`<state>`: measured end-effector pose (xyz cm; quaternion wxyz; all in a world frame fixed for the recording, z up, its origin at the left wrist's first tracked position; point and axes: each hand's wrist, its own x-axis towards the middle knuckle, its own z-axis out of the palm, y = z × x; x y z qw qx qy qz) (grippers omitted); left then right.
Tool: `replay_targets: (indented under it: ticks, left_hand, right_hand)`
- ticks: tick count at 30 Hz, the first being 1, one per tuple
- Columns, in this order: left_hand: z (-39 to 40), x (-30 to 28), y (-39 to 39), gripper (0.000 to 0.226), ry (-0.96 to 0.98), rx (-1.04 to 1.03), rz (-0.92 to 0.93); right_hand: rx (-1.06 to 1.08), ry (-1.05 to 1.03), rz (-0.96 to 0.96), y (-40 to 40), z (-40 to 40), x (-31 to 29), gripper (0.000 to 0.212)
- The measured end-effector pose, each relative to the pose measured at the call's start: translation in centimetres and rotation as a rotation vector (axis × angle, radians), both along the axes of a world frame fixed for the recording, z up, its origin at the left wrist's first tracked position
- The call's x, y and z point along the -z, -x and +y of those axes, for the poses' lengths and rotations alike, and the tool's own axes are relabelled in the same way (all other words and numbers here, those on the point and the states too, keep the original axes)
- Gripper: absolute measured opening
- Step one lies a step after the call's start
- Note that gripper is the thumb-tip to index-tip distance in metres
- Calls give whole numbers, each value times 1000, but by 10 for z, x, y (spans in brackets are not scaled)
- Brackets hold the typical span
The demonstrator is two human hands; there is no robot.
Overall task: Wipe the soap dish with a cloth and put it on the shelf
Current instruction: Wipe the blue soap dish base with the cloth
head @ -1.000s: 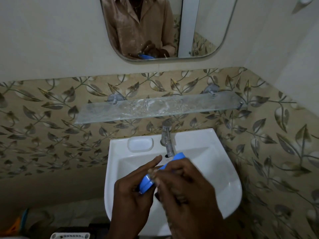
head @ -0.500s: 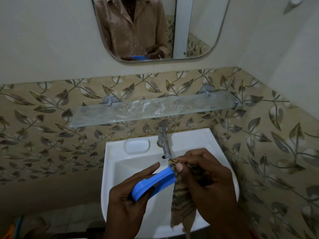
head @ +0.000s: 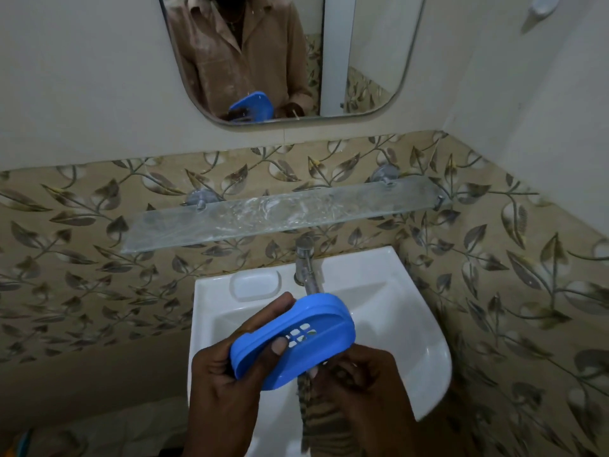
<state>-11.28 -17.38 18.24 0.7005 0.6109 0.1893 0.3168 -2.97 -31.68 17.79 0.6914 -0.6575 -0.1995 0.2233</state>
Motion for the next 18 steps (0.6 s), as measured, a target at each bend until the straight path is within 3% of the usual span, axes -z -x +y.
replay_targets:
  ticks: [3, 6, 10, 11, 15, 18]
  left_hand:
    - [3, 3, -5, 67, 245, 55, -52]
    - [4, 8, -8, 73, 385, 143, -51]
    - [10, 12, -14, 74, 468, 185, -28]
    - [13, 14, -16, 77, 478, 216, -22]
    - [16, 24, -17, 109, 678, 513, -15]
    - [17, 26, -11, 107, 1056, 685, -143]
  right_hand:
    - [5, -11, -3, -5, -5, -2, 15]
    - [-81, -33, -61, -16, -21, -12, 46]
    - [-127, -68, -81, -8, -19, -23, 19]
    - [-93, -64, -165, -8, -19, -21, 15]
    - [-38, 168, -882, -21, -22, -18, 14]
    - [-140, 393, -1099, -19, -24, -16, 12]
